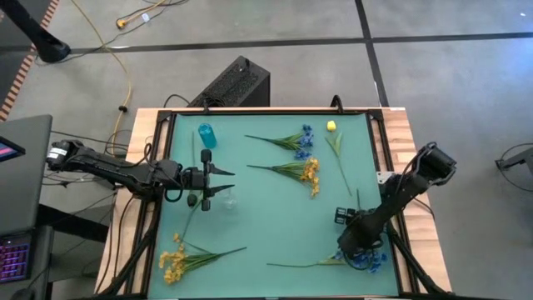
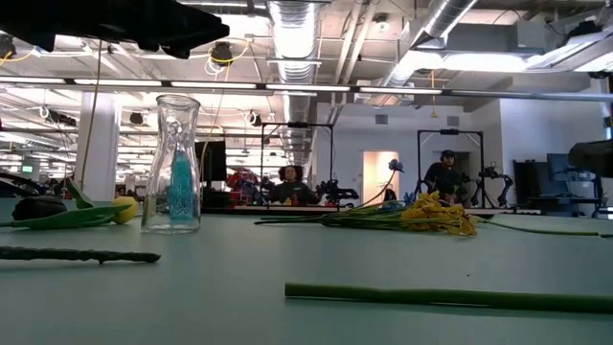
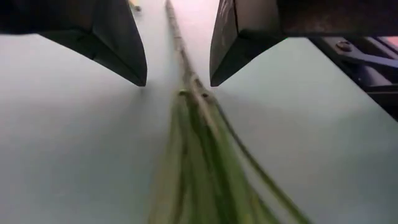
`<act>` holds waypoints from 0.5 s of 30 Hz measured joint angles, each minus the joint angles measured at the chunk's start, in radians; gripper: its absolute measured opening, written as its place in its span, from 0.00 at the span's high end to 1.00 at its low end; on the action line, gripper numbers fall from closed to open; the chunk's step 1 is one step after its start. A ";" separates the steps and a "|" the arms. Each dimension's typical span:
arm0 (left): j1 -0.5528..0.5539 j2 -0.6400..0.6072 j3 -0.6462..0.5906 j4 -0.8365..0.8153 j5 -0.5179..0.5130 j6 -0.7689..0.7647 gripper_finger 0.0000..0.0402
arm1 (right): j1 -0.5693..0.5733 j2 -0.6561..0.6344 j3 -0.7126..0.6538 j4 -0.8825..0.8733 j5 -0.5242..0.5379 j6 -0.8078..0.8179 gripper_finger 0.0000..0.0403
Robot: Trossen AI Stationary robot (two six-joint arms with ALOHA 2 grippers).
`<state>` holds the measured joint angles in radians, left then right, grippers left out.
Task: Sort flowers into vase by color
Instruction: Put the bottom blue flowers into the blue vase
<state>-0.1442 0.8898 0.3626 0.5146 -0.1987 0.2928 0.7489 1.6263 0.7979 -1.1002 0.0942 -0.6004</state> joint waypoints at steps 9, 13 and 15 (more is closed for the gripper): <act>0.000 0.000 0.000 0.000 0.000 0.000 0.65 | 0.039 0.000 -0.008 0.040 0.017 -0.024 0.76; 0.000 0.000 0.000 -0.001 0.000 0.000 0.65 | 0.026 0.000 0.030 0.040 0.058 -0.003 0.92; 0.000 0.000 0.000 -0.001 0.000 -0.001 0.65 | 0.012 0.000 0.057 0.030 0.086 -0.006 0.94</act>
<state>-0.1440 0.8901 0.3626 0.5140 -0.1989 0.2920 0.7609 1.6264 0.8546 -1.0706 0.1804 -0.6067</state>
